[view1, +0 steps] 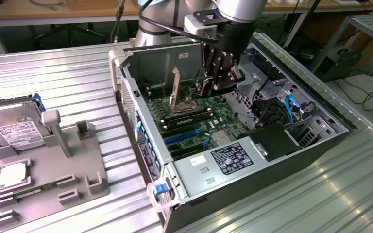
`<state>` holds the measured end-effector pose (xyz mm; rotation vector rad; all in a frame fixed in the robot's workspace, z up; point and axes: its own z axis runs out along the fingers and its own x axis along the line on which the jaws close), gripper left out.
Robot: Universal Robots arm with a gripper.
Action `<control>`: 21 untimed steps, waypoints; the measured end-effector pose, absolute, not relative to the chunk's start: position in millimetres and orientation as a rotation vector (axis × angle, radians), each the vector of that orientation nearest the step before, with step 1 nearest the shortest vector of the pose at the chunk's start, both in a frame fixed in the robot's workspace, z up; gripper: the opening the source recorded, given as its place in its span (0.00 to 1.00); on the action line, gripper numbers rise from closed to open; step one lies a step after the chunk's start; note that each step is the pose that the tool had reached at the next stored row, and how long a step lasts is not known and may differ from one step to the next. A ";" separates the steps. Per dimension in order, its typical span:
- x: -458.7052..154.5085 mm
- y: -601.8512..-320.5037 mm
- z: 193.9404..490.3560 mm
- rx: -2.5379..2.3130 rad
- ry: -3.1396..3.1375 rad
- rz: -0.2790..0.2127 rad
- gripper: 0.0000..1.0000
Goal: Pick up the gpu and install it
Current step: 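Insert the gpu into the slot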
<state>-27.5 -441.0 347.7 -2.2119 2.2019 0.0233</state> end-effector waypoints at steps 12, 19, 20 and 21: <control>-34.3 -440.2 332.6 -2.208 2.209 0.022 0.27; -40.9 -440.2 322.0 -2.206 2.210 0.021 0.27; -42.0 -440.2 321.6 -2.206 2.210 0.021 0.27; -42.6 -440.2 321.0 -2.207 2.209 0.021 0.27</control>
